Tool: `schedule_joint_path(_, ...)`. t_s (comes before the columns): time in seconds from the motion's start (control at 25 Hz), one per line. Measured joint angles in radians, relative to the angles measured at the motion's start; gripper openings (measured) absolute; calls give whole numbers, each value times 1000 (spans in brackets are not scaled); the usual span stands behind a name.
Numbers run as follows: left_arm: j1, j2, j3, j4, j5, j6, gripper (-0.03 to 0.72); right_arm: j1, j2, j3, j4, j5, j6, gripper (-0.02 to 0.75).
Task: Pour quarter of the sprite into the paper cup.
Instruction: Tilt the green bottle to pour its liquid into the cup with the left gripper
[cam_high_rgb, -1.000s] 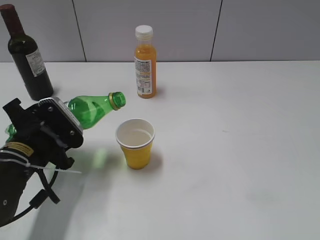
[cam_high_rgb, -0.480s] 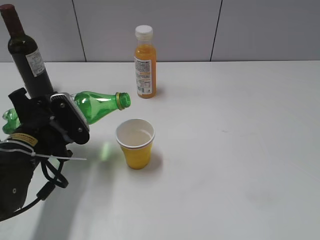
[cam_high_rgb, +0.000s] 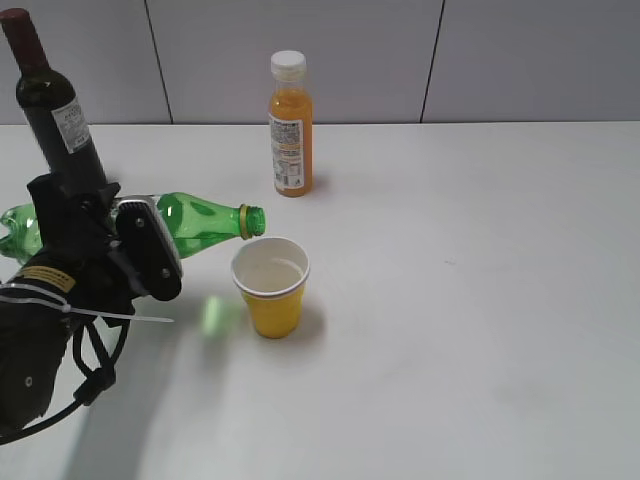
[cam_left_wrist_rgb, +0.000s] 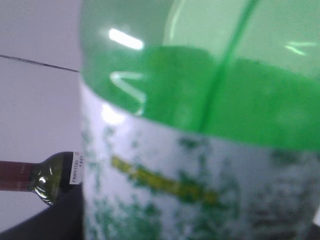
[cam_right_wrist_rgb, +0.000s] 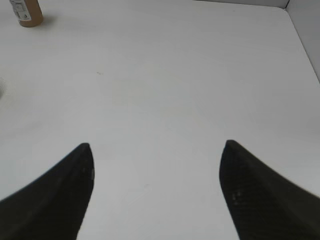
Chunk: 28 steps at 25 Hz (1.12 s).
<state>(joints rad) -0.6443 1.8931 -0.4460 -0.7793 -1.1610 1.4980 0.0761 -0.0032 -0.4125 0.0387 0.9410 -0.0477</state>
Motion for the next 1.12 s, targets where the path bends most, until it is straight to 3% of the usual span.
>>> schedule_joint_path(0.84, 0, 0, 0, -8, 0, 118, 456, 0, 0, 0, 0, 0, 0, 592)
schedule_joint_path(1.04, 0, 0, 0, -10, 0, 117, 456, 0, 0, 0, 0, 0, 0, 592)
schedule_joint_path(1.12, 0, 0, 0, 2, 0, 49, 456, 0, 0, 0, 0, 0, 0, 592)
